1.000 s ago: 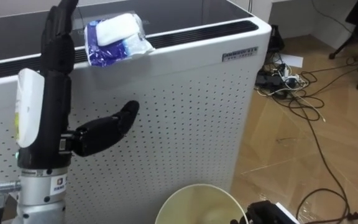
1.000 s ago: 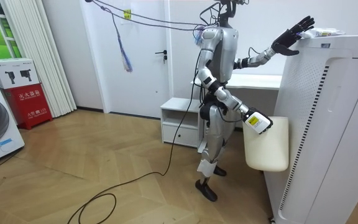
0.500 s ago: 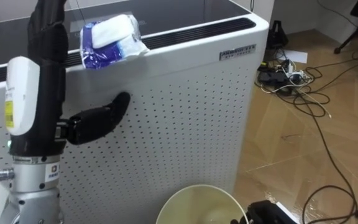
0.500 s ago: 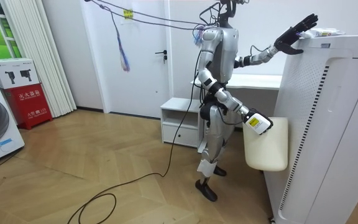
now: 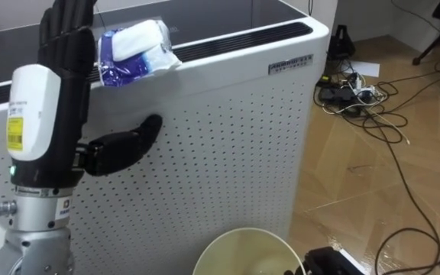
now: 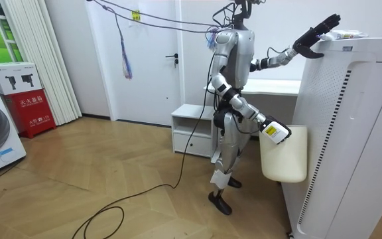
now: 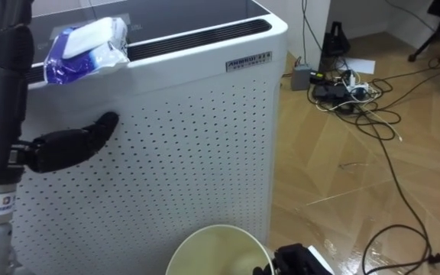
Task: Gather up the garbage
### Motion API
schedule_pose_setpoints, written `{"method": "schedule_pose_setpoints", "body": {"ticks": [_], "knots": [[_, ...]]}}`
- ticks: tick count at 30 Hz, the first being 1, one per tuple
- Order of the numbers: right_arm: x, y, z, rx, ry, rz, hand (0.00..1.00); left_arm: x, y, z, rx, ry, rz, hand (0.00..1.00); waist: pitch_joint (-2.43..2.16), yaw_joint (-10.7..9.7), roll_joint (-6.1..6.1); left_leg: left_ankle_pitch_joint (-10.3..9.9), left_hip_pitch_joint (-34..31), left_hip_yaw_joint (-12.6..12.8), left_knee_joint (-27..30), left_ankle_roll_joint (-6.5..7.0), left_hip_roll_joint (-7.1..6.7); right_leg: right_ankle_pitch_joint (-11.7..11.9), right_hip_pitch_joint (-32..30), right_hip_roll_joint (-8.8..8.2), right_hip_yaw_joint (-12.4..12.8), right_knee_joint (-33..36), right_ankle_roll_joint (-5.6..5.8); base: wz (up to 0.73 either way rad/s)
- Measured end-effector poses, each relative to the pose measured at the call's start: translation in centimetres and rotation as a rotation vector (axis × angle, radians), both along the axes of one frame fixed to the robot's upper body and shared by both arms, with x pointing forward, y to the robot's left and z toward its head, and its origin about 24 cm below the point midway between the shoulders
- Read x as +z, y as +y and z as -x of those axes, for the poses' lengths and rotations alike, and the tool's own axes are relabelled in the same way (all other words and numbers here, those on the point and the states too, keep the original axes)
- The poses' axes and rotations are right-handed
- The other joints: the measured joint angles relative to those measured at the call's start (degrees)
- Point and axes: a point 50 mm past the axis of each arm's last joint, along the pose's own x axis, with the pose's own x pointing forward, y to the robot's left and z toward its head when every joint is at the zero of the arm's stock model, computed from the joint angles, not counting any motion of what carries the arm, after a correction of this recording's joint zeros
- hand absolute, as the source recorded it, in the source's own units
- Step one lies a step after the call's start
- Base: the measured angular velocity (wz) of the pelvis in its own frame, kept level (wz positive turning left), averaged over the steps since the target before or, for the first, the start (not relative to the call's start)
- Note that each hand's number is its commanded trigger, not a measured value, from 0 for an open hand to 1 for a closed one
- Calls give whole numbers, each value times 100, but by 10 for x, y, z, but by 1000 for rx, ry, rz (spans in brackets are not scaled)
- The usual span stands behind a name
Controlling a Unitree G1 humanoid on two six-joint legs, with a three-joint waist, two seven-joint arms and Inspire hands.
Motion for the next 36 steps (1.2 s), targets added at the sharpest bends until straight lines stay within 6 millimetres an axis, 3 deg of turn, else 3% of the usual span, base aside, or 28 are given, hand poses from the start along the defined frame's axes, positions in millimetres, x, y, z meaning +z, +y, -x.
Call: {"method": "schedule_pose_setpoints", "body": {"ticks": [10, 25, 36], "knots": [[2, -10, 0, 9, 4, 34, 100, 1, 3, -2, 1, 35, -61, 0, -3, -5, 97, 2, 37, -2, -4, 2, -3, 2, 36, -4, -9, -6, 2, 0], [1, -12, 1, 5, 22, 36, 100, -4, -2, -5, 1, 101, -179, 0, 1, -86, 120, 4, 78, 5, -15, 6, -9, 8, 106, -7, -14, -71, 14, 0], [1, -11, 1, 37, 29, 40, 100, -5, -2, -6, -7, 150, -222, 0, -20, -115, 152, 8, 82, 18, -30, 9, -13, 10, 89, -8, -15, -62, 16, 0]]}}
